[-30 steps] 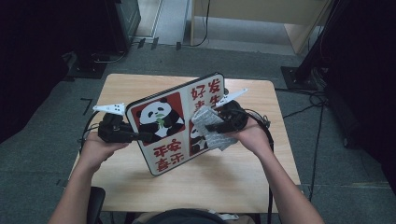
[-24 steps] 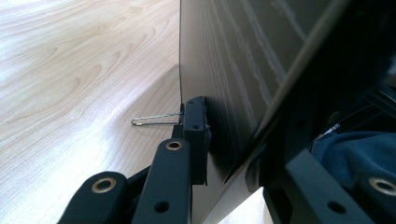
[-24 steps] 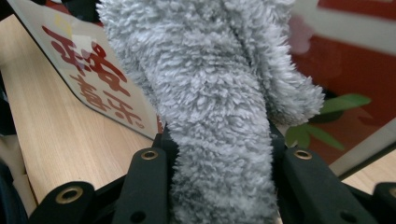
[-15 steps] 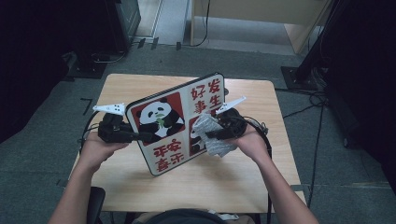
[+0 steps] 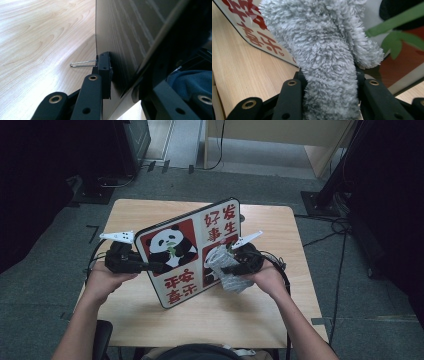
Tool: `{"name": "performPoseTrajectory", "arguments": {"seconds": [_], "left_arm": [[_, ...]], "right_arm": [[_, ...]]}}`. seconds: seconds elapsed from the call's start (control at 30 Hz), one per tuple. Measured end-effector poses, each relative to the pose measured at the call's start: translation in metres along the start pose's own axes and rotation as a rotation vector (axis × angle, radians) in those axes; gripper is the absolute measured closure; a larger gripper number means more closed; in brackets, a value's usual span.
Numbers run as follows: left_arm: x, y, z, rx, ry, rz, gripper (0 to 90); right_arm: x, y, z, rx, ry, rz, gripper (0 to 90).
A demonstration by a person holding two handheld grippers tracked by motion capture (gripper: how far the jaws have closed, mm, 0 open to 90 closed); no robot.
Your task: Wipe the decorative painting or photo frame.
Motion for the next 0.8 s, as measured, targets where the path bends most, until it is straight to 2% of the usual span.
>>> {"name": "performPoseTrajectory", "arguments": {"seconds": [0.2, 0.3, 0.4, 0.8], "left_arm": [[0.000, 0.000, 0.000, -0.001, 0.001, 0.001, 76.7], [0.000, 0.000, 0.000, -0.001, 0.002, 0.000, 76.6], [0.000, 0.000, 0.000, -0.001, 0.003, -0.001, 76.6], [0.001, 0.000, 0.000, 0.000, 0.000, -0.001, 76.5]], "right_arm": [[0.003, 0.007, -0.011, -0.027, 0.016, -0.005, 65.8], [0.005, 0.011, -0.014, -0.023, 0.005, -0.009, 65.8], [0.005, 0.015, -0.020, -0.031, 0.028, -0.002, 65.8], [0.009, 0.033, -0.043, -0.078, 0.050, 0.013, 65.9]]}}
Point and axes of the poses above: each handheld gripper's, and its own axes: y roughly forward along the jaws, z roughly out of its top, x roughly to its right, the point moved 9 cm from there along y, roughly forward along the jaws, and after that the axes turned 6 degrees about y, right-handed, at the moved point
